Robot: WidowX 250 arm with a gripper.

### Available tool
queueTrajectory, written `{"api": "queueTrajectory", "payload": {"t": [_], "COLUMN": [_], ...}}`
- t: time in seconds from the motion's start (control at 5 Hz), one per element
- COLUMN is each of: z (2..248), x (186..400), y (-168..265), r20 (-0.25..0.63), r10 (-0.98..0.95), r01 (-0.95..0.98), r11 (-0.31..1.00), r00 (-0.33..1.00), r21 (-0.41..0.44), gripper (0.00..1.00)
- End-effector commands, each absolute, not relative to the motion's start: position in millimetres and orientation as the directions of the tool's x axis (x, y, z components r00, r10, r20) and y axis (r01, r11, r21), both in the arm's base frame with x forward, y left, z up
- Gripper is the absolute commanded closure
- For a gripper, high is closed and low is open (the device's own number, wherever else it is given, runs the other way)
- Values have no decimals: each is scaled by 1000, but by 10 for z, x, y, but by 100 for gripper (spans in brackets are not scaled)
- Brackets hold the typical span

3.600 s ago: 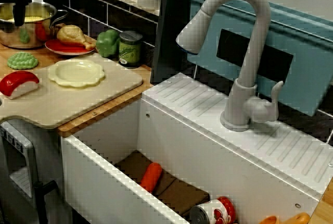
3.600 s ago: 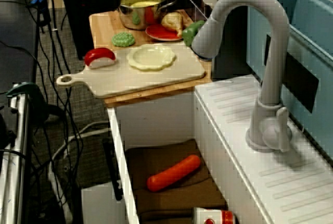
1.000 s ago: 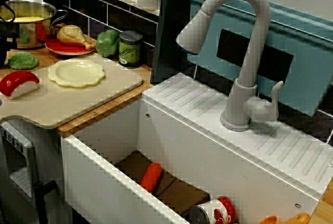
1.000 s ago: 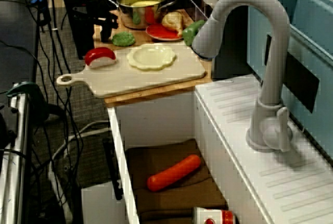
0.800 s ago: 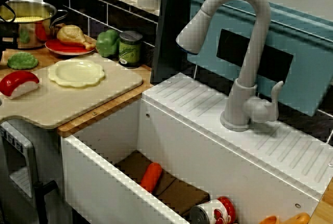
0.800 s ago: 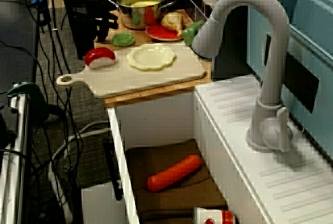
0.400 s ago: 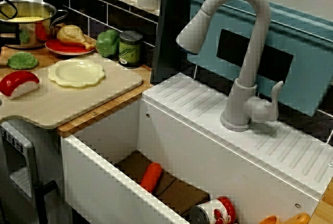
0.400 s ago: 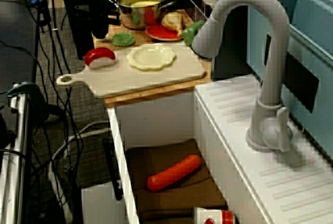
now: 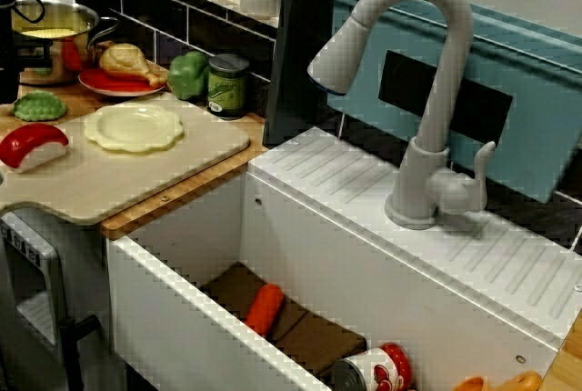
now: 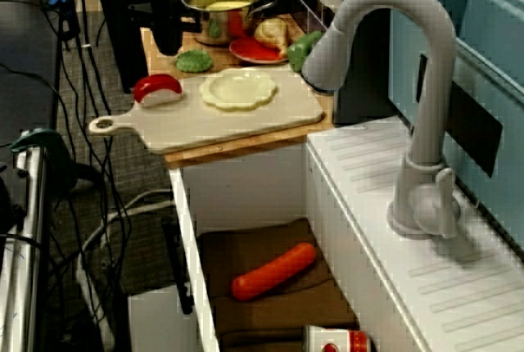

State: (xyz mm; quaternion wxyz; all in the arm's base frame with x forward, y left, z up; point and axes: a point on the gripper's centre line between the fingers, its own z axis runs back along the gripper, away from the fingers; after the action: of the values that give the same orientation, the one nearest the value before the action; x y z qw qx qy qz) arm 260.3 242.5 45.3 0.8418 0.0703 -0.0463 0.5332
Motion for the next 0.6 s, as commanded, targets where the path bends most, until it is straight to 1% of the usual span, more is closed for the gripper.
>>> {"api": "queueTrajectory", "payload": {"t": [0.0,0.4], "z": [577,558], "x": [2752,2692], "y": [2468,2484], "r20": [193,196], "r10": [889,889], "r01": [-909,-909], "r11": [414,412], "r00": [416,414], "r21": [51,54], "gripper": [100,100]}}
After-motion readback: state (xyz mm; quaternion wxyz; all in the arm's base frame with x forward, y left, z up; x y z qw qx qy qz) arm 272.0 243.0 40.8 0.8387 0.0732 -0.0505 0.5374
